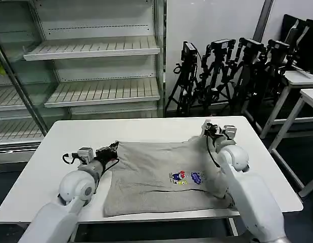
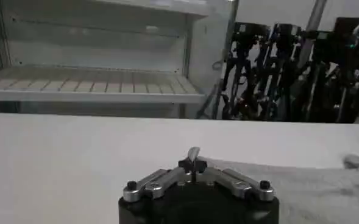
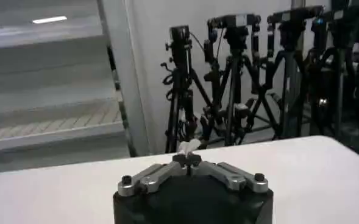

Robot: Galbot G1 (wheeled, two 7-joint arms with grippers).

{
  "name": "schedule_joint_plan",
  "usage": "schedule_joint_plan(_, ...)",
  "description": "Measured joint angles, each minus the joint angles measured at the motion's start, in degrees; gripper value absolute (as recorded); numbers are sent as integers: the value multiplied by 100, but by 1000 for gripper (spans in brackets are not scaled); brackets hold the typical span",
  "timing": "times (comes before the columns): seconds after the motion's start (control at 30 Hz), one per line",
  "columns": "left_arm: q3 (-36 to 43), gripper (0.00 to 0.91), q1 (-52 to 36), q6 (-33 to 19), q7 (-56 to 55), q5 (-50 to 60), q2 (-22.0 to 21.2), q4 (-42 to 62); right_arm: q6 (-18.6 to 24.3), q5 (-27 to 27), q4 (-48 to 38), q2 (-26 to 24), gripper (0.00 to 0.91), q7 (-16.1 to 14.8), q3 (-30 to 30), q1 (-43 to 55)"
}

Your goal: Fold and organize the clothes.

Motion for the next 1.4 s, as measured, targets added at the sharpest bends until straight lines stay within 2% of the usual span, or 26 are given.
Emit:
schedule_joint_plan(0.6,-463,20,1257,-2,193,49,524,-1189,59,-42,1885,-560,0,-212,1198,-2250)
schedule_joint_plan(1.0,-474,20,1865,-2,509,371,687,-1403,111,-258,2222,-542,0,-258,1549,-3466)
schedule_joint_plan(1.03,-452,20,1905,-2,555,434,674,-1403,107,-295,2239,-517,101,-260,1549,-3528)
schedule_joint_plan(1.07,-432,20,1931,-3,597,490,666,-1403,97,-330,2252,-493,695,-255,1545,-3570)
schedule_joint_plan(1.1,-410,91,1946,-5,632,560,654,-1398,87,-360,2266,-476,907,-252,1541,-3608)
schedule_joint_plan(1.13,-382,302,1961,-5,664,640,638,-1381,72,-392,2286,-453,907,-241,1533,-3638)
schedule_joint_plan(1.17,-364,907,1974,-6,684,702,628,-1367,52,-423,2309,-435,907,-234,1524,-3674)
schedule_joint_plan(1.4,-358,907,2100,-7,763,1086,561,-1319,49,-582,2501,-377,907,-224,1595,-3963)
